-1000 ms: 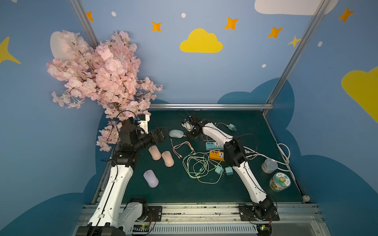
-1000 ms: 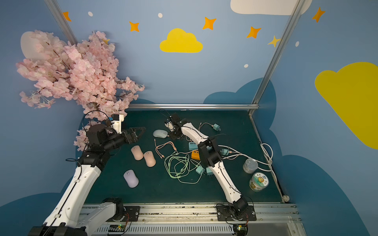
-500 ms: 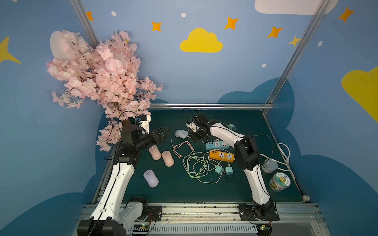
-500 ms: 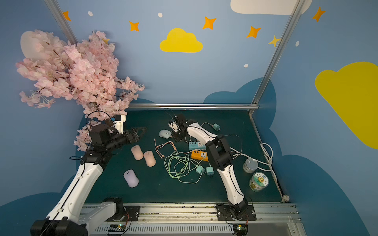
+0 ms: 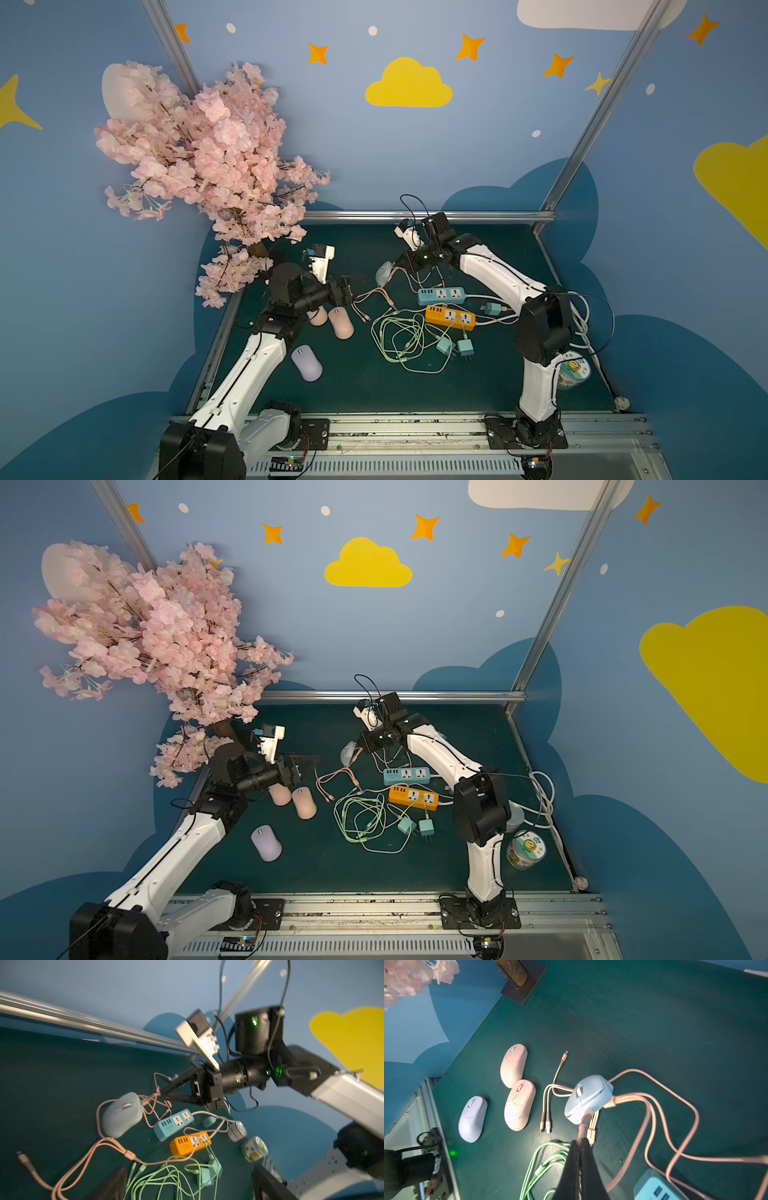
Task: Unplug the wireless mouse
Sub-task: Pick up the mouse from the center of the board, then remove the power cord from the mouse.
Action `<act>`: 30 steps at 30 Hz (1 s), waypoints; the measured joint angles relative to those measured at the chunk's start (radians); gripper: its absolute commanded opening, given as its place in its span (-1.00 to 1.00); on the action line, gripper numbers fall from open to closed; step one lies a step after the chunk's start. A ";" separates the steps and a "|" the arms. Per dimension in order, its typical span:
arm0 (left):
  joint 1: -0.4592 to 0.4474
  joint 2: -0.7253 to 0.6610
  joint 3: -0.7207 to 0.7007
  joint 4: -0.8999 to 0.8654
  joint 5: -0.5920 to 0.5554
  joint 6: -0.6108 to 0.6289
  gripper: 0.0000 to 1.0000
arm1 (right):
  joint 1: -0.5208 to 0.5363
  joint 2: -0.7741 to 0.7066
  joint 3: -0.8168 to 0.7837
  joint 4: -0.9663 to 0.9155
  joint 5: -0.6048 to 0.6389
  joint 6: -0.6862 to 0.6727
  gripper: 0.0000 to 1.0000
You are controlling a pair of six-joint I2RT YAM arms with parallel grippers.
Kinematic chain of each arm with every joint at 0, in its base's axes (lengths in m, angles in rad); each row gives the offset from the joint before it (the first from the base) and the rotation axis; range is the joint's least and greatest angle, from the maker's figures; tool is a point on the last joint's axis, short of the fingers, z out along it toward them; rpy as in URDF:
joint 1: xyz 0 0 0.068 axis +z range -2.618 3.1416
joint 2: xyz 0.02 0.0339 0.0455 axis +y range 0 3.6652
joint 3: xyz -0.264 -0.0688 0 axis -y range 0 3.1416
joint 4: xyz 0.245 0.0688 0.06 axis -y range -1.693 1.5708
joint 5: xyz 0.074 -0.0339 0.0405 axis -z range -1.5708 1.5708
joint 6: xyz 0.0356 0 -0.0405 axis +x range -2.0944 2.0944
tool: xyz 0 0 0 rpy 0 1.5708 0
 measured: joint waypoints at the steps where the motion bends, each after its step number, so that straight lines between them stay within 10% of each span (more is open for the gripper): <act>1: -0.041 -0.002 -0.005 0.008 -0.024 0.026 0.85 | -0.003 -0.012 -0.011 0.002 0.001 -0.001 -1.00; 9: -0.259 0.020 -0.213 0.271 -0.264 0.199 0.88 | 0.016 -0.175 -0.142 0.061 0.073 -0.097 -1.00; 21: -0.303 0.196 -0.419 0.788 -0.252 0.381 0.88 | -0.141 -0.268 -0.276 0.185 -0.360 -0.513 -1.00; 30: -0.332 0.158 -0.442 0.792 -0.218 0.464 0.87 | -0.186 -0.260 -0.257 -0.155 -0.582 -1.284 -1.00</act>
